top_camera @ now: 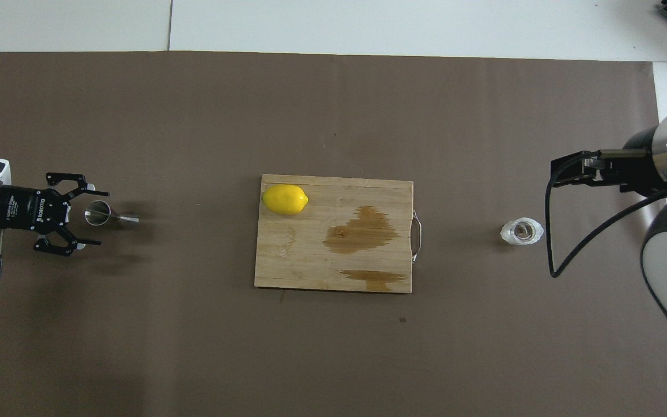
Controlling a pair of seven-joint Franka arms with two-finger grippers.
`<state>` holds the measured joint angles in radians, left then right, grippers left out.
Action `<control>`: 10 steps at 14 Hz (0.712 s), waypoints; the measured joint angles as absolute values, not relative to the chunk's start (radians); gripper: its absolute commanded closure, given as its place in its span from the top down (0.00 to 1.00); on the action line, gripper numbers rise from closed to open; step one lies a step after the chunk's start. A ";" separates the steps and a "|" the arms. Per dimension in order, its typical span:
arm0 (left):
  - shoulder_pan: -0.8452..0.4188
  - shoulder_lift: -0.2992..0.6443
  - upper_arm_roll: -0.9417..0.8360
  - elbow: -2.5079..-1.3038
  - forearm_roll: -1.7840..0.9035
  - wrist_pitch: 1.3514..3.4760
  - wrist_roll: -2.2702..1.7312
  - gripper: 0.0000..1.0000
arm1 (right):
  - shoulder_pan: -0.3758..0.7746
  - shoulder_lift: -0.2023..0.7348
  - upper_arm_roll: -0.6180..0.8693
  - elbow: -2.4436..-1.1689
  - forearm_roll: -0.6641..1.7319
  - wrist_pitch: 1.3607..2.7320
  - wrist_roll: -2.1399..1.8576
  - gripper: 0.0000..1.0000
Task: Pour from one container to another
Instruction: 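Close the left gripper around the small metal cup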
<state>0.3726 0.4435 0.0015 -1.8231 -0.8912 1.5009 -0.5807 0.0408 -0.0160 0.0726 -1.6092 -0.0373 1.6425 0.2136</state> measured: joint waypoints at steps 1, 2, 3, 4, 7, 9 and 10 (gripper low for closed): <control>0.373 0.444 0.002 -1.825 -0.893 1.501 -0.581 1.00 | 0.041 -0.016 0.073 -1.609 -0.037 1.643 0.214 1.00; 0.373 0.444 0.002 -1.826 -0.895 1.501 -0.581 1.00 | 0.041 -0.016 0.073 -1.609 -0.037 1.643 0.214 1.00; 0.373 0.443 0.002 -1.826 -0.897 1.501 -0.581 1.00 | 0.041 -0.016 0.073 -1.609 -0.037 1.643 0.214 1.00; 0.373 0.443 0.002 -1.826 -0.898 1.501 -0.582 1.00 | 0.041 -0.016 0.073 -1.609 -0.037 1.643 0.214 1.00; 0.373 0.443 0.002 -1.826 -0.900 1.500 -0.582 0.97 | 0.041 -0.016 0.073 -1.609 -0.037 1.643 0.214 1.00; 0.374 0.443 0.002 -1.826 -0.901 1.500 -0.582 0.85 | 0.041 -0.016 0.073 -1.609 -0.037 1.643 0.214 1.00; 0.374 0.443 0.002 -1.826 -0.901 1.500 -0.582 0.81 | 0.041 -0.016 0.073 -1.609 -0.037 1.643 0.214 1.00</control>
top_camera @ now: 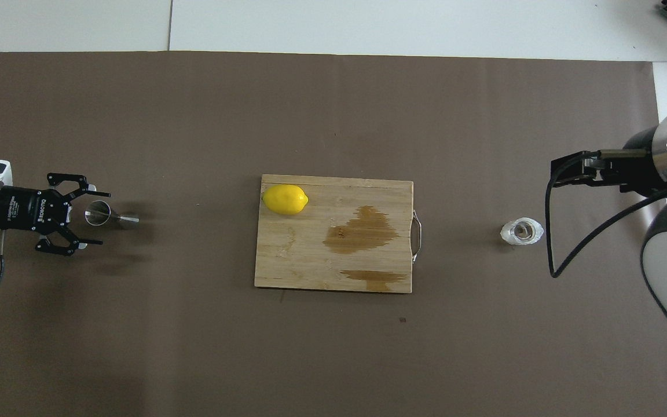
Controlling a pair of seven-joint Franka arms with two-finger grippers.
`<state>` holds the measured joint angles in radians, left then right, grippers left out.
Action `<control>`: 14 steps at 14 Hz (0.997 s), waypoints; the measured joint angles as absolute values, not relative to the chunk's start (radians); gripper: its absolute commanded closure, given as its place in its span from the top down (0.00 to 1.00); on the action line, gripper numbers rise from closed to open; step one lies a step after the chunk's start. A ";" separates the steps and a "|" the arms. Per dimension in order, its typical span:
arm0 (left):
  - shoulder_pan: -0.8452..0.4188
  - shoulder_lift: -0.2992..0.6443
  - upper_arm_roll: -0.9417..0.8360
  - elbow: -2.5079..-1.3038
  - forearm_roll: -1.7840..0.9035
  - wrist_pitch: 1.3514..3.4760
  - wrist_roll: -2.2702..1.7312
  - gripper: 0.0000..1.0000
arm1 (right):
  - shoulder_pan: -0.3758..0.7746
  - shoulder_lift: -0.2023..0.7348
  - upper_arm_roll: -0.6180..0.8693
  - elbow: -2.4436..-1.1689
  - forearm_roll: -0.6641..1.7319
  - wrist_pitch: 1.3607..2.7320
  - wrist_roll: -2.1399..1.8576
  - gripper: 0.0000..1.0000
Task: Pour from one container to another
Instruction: 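Close the left gripper around the small metal cup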
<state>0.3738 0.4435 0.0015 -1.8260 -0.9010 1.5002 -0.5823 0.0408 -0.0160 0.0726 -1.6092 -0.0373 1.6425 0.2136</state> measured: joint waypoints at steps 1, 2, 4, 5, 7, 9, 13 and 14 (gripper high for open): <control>0.374 0.443 0.002 -1.826 -0.901 1.500 -0.583 0.78 | 0.041 -0.016 0.073 -1.609 -0.037 1.643 0.214 1.00; 0.374 0.443 0.002 -1.826 -0.901 1.500 -0.583 0.75 | 0.041 -0.016 0.073 -1.609 -0.037 1.643 0.214 1.00; 0.374 0.443 0.002 -1.826 -0.901 1.500 -0.583 0.69 | 0.041 -0.016 0.073 -1.609 -0.037 1.643 0.214 1.00; 0.374 0.443 0.002 -1.826 -0.902 1.500 -0.583 0.69 | 0.041 -0.016 0.073 -1.609 -0.037 1.643 0.214 1.00; 0.374 0.443 0.002 -1.826 -0.902 1.500 -0.586 0.69 | 0.041 -0.016 0.073 -1.609 -0.037 1.643 0.214 1.00; 0.375 0.443 0.002 -1.826 -0.902 1.500 -0.587 0.69 | 0.041 -0.016 0.073 -1.609 -0.037 1.643 0.214 1.00; 0.388 0.443 0.002 -1.826 -0.903 1.500 -0.588 0.36 | 0.041 -0.016 0.073 -1.609 -0.037 1.643 0.214 1.00; 0.388 0.443 0.002 -1.826 -0.903 1.500 -0.588 0.35 | 0.041 -0.016 0.073 -1.609 -0.037 1.643 0.214 1.00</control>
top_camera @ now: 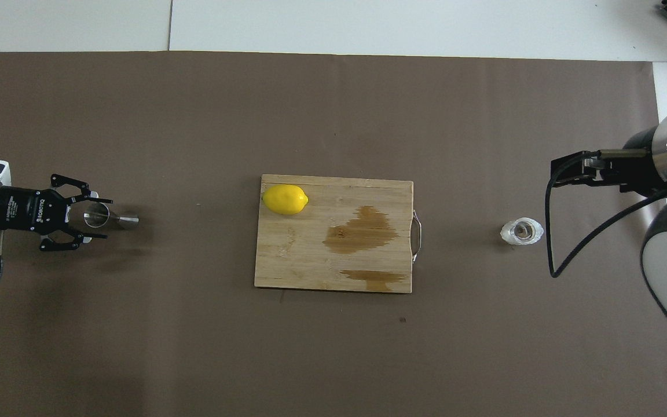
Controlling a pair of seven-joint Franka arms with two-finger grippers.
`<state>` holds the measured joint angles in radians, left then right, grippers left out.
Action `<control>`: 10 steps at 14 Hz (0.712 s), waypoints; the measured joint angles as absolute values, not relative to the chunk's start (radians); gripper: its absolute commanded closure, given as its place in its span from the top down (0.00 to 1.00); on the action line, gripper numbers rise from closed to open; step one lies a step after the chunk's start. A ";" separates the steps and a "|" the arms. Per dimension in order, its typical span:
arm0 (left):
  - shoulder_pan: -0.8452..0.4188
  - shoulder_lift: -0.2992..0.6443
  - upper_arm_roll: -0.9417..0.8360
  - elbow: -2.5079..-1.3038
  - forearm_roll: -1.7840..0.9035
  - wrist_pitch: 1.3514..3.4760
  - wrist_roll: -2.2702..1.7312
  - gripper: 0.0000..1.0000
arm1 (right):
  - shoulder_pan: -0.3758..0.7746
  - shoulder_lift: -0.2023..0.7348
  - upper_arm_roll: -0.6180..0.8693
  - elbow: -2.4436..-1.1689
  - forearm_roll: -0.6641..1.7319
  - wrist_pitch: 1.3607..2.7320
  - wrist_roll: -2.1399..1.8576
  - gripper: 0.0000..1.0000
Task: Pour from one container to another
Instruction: 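Close the left gripper around the small metal cup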
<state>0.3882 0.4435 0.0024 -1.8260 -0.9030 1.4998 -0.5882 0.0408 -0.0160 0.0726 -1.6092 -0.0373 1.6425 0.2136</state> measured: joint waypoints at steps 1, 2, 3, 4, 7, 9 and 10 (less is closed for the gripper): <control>0.388 0.443 0.002 -1.826 -0.903 1.500 -0.588 0.34 | 0.041 -0.016 0.073 -1.609 -0.037 1.643 0.214 1.00; 0.388 0.443 0.002 -1.826 -0.903 1.500 -0.588 0.23 | 0.041 -0.016 0.073 -1.609 -0.037 1.643 0.214 1.00; 0.388 0.443 0.002 -1.826 -0.904 1.500 -0.588 0.21 | 0.041 -0.016 0.073 -1.609 -0.037 1.643 0.214 1.00; 0.388 0.443 0.002 -1.826 -0.906 1.500 -0.588 0.14 | 0.041 -0.016 0.073 -1.609 -0.037 1.643 0.214 1.00; 0.388 0.443 0.001 -1.826 -0.914 1.499 -0.588 0.00 | 0.041 -0.016 0.073 -1.609 -0.037 1.643 0.214 1.00; 0.388 0.443 -0.001 -1.826 -0.930 1.494 -0.588 0.00 | 0.041 -0.016 0.073 -1.609 -0.037 1.643 0.214 1.00; 0.388 0.443 -0.005 -1.826 -0.937 1.491 -0.588 0.00 | 0.041 -0.016 0.073 -1.609 -0.037 1.643 0.214 1.00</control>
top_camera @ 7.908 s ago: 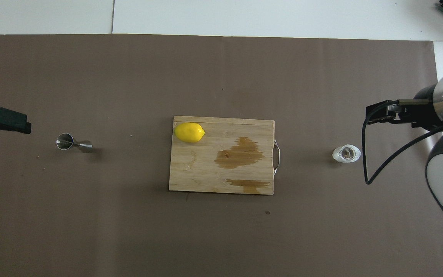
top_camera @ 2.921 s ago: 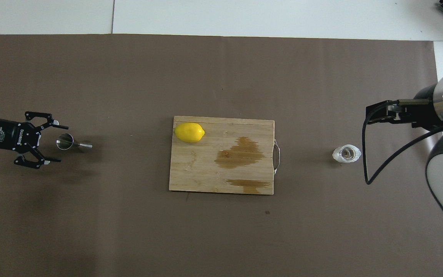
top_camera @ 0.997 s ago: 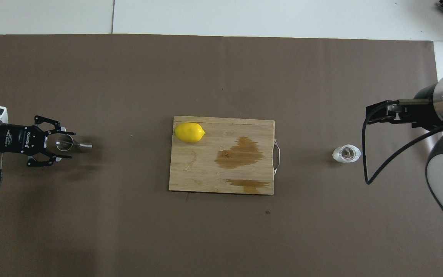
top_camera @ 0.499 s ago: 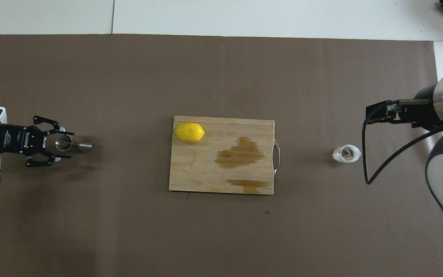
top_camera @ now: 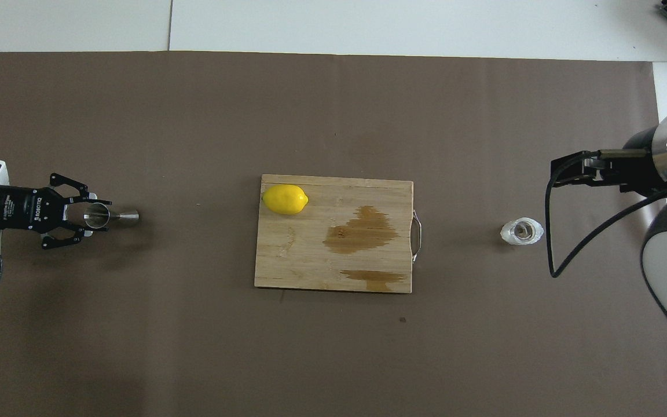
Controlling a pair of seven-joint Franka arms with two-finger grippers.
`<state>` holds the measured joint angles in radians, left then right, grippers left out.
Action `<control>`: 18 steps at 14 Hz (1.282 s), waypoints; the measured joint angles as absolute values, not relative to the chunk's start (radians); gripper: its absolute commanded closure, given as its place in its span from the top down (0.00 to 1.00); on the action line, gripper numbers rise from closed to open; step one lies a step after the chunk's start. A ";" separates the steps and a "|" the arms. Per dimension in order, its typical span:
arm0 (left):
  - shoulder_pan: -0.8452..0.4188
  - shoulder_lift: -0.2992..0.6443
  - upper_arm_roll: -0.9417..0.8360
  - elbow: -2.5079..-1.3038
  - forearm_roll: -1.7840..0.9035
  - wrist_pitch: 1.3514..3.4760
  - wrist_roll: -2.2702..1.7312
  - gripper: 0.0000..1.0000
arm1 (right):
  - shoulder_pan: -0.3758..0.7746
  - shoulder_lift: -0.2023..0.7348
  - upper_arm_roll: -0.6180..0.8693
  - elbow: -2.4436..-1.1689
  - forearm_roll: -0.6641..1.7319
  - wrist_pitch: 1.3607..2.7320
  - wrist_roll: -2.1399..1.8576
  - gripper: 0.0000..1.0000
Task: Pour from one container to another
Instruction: 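Lift the metal cup with the left gripper and carry it over the board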
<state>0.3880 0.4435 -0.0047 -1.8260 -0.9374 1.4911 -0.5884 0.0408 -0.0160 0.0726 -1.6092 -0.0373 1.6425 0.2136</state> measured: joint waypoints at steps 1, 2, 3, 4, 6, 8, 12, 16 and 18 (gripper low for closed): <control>0.387 0.443 -0.010 -1.826 -0.944 1.489 -0.588 0.00 | 0.041 -0.016 0.073 -1.609 -0.037 1.643 0.214 1.00; 0.384 0.443 -0.016 -1.826 -0.950 1.486 -0.588 0.00 | 0.041 -0.016 0.073 -1.609 -0.037 1.643 0.214 1.00; 0.380 0.443 -0.023 -1.826 -0.956 1.483 -0.590 0.00 | 0.041 -0.016 0.073 -1.609 -0.037 1.643 0.214 1.00; 0.369 0.441 -0.026 -1.826 -0.961 1.481 -0.596 0.00 | 0.041 -0.016 0.073 -1.609 -0.037 1.643 0.214 1.00; 0.339 0.430 -0.030 -1.826 -0.967 1.478 -0.616 0.00 | 0.041 -0.016 0.073 -1.609 -0.037 1.643 0.214 1.00; 0.303 0.404 -0.032 -1.827 -0.977 1.476 -0.666 0.00 | 0.041 -0.016 0.073 -1.609 -0.037 1.643 0.214 1.00; 0.220 0.323 -0.036 -1.831 -1.035 1.473 -0.772 0.00 | 0.041 -0.016 0.073 -1.609 -0.037 1.643 0.214 1.00; 0.121 0.231 -0.036 -1.895 -1.169 1.483 -0.883 0.00 | 0.041 -0.016 0.073 -1.609 -0.037 1.643 0.214 1.00; 0.059 0.193 -0.036 -1.951 -1.248 1.533 -0.914 0.00 | 0.041 -0.016 0.073 -1.609 -0.037 1.643 0.214 1.00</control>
